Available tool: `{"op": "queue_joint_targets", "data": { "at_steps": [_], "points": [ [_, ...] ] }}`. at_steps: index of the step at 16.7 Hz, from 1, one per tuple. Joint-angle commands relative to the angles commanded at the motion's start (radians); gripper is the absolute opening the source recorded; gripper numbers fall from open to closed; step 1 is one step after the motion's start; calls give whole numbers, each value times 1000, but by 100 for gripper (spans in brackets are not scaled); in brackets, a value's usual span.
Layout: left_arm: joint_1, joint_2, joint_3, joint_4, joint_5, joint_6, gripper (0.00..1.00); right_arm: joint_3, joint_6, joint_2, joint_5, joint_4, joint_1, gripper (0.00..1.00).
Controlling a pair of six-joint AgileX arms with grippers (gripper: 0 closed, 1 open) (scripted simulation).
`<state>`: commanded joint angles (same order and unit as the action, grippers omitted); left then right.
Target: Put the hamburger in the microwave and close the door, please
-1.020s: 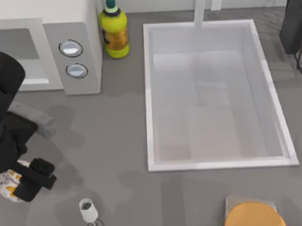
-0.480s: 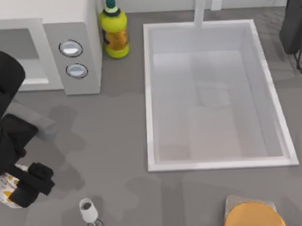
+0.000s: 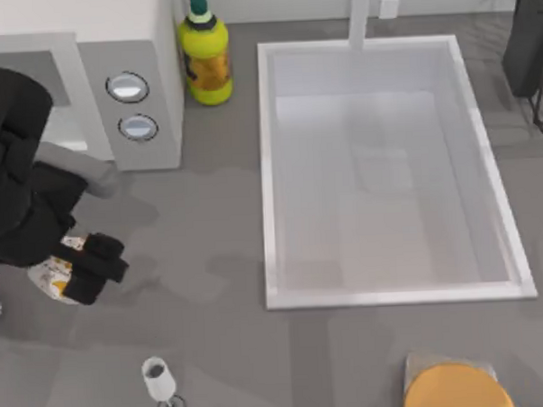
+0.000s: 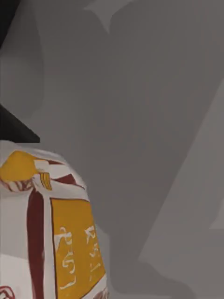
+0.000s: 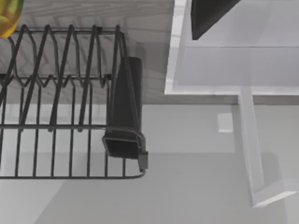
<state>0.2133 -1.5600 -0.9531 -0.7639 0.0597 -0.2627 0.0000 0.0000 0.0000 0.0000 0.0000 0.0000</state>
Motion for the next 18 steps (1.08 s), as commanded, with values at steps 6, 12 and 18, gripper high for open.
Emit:
{"op": "queue_joint_targets", "data": {
  "at_steps": [6,12,18],
  "points": [
    [-132,-229,4,681,77,66,0,0,0,0,0,0,0,100],
    [-284,-410,50,1330,127,142,0,0,0,0,0,0,0,100],
    [-382,-517,103,1629,142,177,0,0,0,0,0,0,0,100]
  ]
}}
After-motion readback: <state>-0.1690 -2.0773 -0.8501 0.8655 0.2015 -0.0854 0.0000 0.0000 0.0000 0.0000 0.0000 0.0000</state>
